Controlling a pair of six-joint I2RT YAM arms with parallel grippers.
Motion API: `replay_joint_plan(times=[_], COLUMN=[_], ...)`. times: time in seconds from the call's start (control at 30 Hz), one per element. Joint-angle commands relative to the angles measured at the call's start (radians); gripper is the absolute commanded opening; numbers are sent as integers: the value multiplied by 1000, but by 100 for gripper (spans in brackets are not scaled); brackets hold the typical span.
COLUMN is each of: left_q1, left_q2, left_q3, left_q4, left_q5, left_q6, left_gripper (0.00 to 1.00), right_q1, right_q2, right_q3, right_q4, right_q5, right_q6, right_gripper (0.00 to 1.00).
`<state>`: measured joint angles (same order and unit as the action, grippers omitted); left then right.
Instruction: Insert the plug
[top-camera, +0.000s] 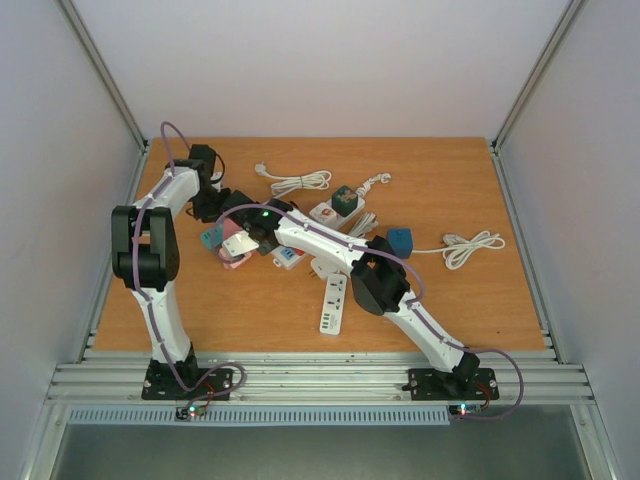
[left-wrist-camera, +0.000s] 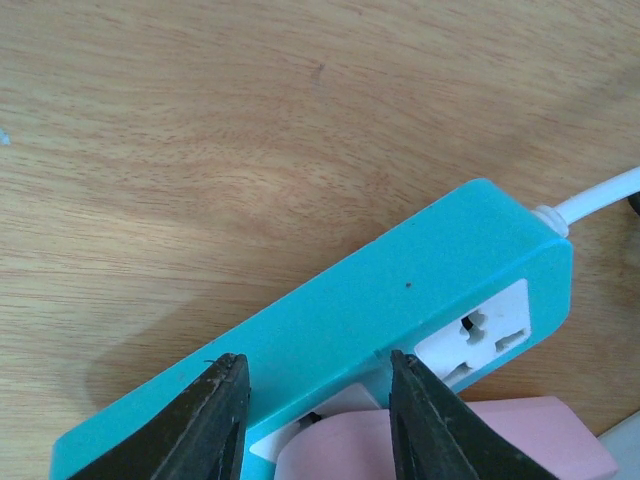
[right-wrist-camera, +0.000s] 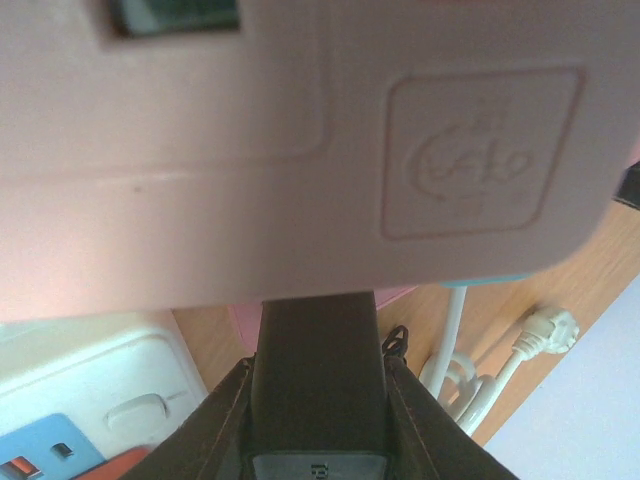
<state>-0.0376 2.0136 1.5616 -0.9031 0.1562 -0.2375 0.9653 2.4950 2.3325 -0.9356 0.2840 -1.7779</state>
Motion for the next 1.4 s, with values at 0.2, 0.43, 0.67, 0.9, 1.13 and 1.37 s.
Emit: replay_joint_plan(times=[0.2, 0.43, 0.67, 0.9, 1.13, 1.37], left_q1=[-32, -28, -27, -38, -177, -337], left_q2=[-27, -78, -136, -245, -397, -500], left_q3=[21, 92, 129, 50, -73, -243], left_q4=[-91, -135, -161, -114, -95, -30], left_q5=[-11, -74, -76, -15, -106, -206], left_q6=[-9, -24, -34, -40, 49, 223], left_gripper=[42, 51, 56, 58, 58, 59], right_q1=[-2, -16, -16, -28, -113, -347], right_q2=[26, -97, -275, -522, -787, -1018], right_q3=[-7, -86, -268, -546, -867, -1061], right_q4=[64, 116, 186, 285, 506, 551], right_q5=[-3, 56, 7, -153, -201, -317], right_q6=[154, 198, 198, 328, 781, 1487], right_gripper=[55, 79, 85, 85, 85, 84])
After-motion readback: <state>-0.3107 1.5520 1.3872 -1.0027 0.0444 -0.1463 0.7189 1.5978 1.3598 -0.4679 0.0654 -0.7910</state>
